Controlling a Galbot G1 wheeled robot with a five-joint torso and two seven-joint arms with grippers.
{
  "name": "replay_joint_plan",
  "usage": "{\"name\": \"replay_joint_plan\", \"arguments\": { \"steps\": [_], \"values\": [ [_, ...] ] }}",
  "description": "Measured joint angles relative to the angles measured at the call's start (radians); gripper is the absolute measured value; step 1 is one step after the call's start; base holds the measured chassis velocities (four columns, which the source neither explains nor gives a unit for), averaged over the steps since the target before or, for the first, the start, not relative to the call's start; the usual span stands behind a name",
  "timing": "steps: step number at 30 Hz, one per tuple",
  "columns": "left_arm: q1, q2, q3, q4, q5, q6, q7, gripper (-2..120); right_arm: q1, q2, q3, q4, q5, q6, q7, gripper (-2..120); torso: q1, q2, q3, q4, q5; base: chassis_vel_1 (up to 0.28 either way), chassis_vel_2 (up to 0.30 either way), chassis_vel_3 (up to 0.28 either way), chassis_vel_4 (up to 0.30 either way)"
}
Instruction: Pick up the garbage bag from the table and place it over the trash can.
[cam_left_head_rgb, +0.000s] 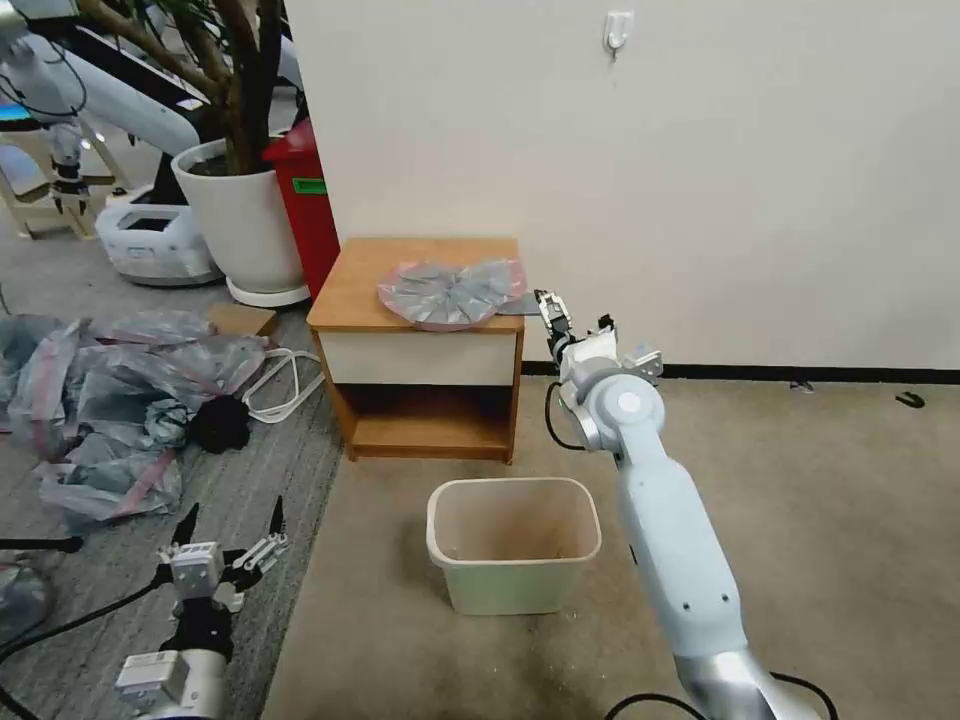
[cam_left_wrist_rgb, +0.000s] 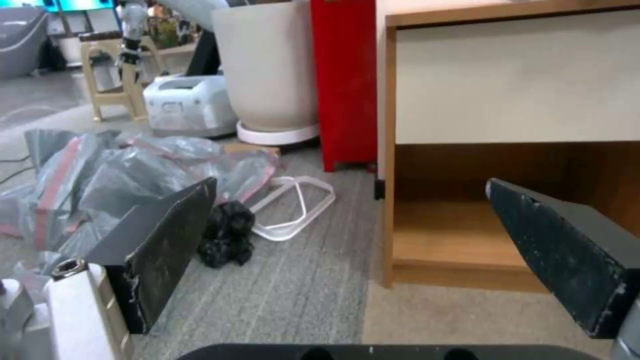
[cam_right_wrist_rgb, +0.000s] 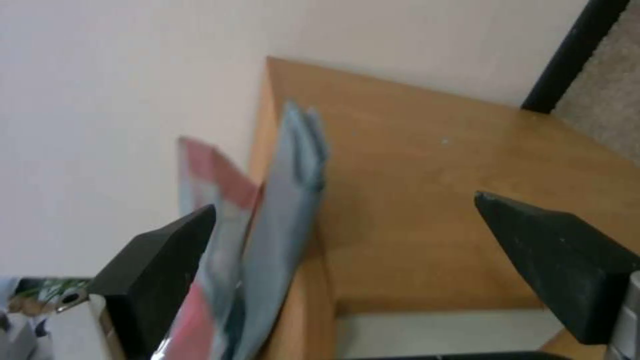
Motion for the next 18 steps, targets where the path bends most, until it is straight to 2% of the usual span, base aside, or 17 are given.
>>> {"name": "replay_joint_plan", "arguments": {
  "steps": [10,18],
  "values": [
    [0.000,-0.001,-0.004,0.006,0.002,-0.001,-0.001,100,0.037,0.023,0.022,-0.053,-0.005,0.006,-0.019,97,0.000,0.000,0.000,-0.0002,0.0000,0.000,0.000,0.000,0.000],
    [0.001,-0.002,-0.007,0.007,0.003,-0.003,-0.003,100,0.063,0.052,0.022,-0.094,-0.015,0.004,-0.021,89,0.000,0.000,0.000,-0.0001,0.0000,0.000,0.000,0.000,0.000]
  ]
}}
